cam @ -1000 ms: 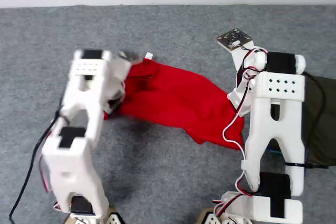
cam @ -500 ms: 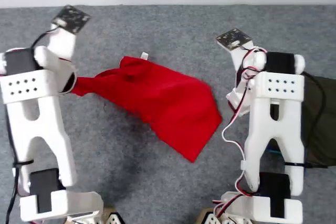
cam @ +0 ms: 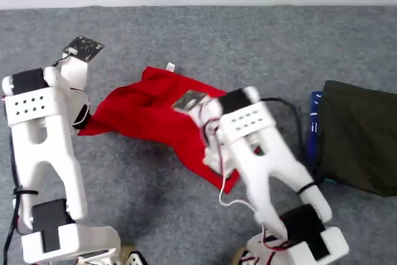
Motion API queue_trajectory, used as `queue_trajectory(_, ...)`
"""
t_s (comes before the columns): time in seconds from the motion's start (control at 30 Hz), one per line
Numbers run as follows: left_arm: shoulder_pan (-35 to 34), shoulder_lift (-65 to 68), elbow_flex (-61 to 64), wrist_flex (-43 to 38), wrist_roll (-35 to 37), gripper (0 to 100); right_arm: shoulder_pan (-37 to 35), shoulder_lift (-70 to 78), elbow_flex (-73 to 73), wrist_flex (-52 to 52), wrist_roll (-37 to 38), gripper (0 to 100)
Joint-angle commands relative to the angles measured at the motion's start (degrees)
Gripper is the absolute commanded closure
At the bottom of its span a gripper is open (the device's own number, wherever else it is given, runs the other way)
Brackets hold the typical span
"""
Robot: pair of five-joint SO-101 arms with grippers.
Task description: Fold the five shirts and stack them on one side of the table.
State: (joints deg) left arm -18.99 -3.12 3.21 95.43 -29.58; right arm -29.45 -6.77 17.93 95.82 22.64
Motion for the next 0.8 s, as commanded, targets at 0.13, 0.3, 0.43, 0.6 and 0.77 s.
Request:
queue_trajectory(0.13, -0.62, -2.9, -0.22, -1.14, -0.44, 99, -5.32, 1.36, 7.74, -11.56, -1.41, 69.6)
queue_trajectory(0.3, -0.62, -3.08, -0.22, -1.14, -0.44, 99, -5.14, 10.07, 7.65, -15.52, -1.41, 69.6)
queue_trajectory(0.43, -0.62, -3.34, -0.22, -0.88, -0.44, 99, -5.14, 15.16, 6.86, -19.3, -1.49, 69.6)
queue_trajectory(0.6, -0.62, -3.34, -0.22, -0.79, -0.44, 99, -5.14, 19.82, 6.24, -21.32, -1.49, 69.6)
queue_trajectory(0.77, -0.7, -3.34, -0.22, -0.79, -0.44, 99, -5.14, 23.08, 6.15, -21.41, -1.41, 79.3)
